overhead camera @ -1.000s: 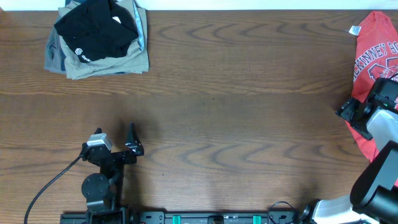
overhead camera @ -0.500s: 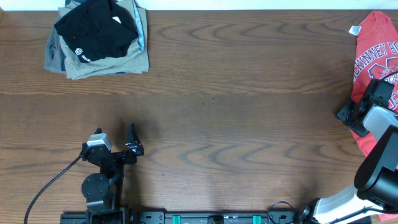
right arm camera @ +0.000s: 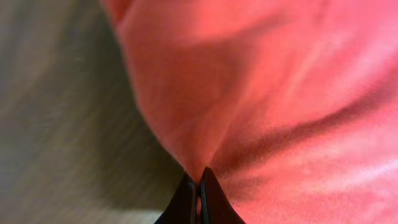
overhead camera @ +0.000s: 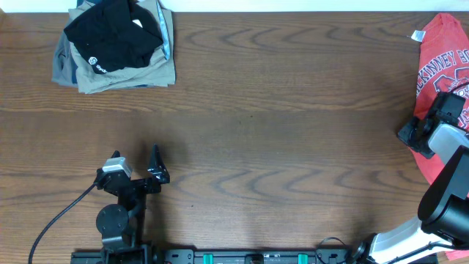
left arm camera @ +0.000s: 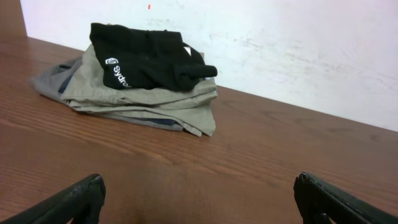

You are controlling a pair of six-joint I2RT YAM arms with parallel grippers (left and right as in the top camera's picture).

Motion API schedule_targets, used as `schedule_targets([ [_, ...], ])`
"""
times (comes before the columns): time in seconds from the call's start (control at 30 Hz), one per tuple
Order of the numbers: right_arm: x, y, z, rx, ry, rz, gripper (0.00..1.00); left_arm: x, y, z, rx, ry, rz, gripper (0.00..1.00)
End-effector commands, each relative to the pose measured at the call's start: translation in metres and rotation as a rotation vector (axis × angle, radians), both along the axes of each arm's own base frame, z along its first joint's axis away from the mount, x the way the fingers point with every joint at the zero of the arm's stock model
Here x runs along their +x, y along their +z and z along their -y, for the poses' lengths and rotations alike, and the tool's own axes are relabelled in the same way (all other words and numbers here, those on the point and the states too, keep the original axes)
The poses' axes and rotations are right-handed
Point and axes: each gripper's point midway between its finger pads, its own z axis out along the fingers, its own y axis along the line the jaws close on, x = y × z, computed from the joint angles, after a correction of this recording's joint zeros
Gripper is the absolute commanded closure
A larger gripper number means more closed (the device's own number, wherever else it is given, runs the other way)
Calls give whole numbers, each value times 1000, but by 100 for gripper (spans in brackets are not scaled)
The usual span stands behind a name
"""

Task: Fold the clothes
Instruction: 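Reach the right gripper to the red t-shirt and grasp its edge, then drag the red t-shirt with the right gripper to the table center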

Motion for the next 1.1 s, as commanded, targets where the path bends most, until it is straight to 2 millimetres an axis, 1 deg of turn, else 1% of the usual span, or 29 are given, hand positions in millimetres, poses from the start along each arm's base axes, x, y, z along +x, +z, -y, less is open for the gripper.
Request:
schedule_targets([
  [0.0,30,6,-48,164,137,95,99,0,-15,-2,-9,10,-35,2],
  [0.1,54,22,-88,243,255,165,99,0,-15,-2,-9,10,-35,2],
  [0.17,66,30,-122,278,347,187,99,0,-15,-2,-9,10,-35,2],
  [0.23,74,34,-159,303,430,191,99,0,-15,-2,-9,10,-35,2],
  [0.33,78,37,-221,324,560,187,99,0,-15,-2,-9,10,-35,2],
  [0.4,76,39,-270,342,657,189,99,0,-15,-2,-9,10,-35,2],
  [0.47,69,42,-318,362,747,193,99,0,-15,-2,-9,10,-35,2],
  [0.53,55,45,-369,392,842,194,99,0,-15,-2,-9,10,-35,2],
  [0.57,46,47,-392,403,889,193,99,0,-15,-2,-9,10,-35,2],
  [0.63,22,50,-440,421,1010,191,99,0,-15,-2,-9,10,-35,2],
  [0.67,8,51,-461,427,1066,186,99,0,-15,-2,-9,10,-35,2],
  [0.73,-13,56,-491,437,1147,179,99,0,-15,-2,-9,10,-35,2],
  [0.77,-21,59,-502,443,1179,178,99,0,-15,-2,-9,10,-35,2],
  [0.83,-29,66,-517,461,1193,176,98,0,-15,-2,-9,10,-35,2],
  [0.87,-29,69,-520,465,1191,177,95,0,-15,-2,-9,10,-35,2],
  [0.9,-28,73,-521,466,1190,180,82,0,-15,-2,-9,10,-35,2],
  [0.93,-25,78,-519,464,1184,181,53,0,-15,-2,-9,10,-35,2],
  [0.97,-21,83,-516,460,1178,181,19,0,-15,-2,-9,10,-35,2],
  [1.0,-18,88,-511,453,1173,180,1,0,-15,-2,-9,10,-35,2],
  [1.07,-9,100,-497,431,1163,175,1,0,-15,-2,-9,10,-35,2],
])
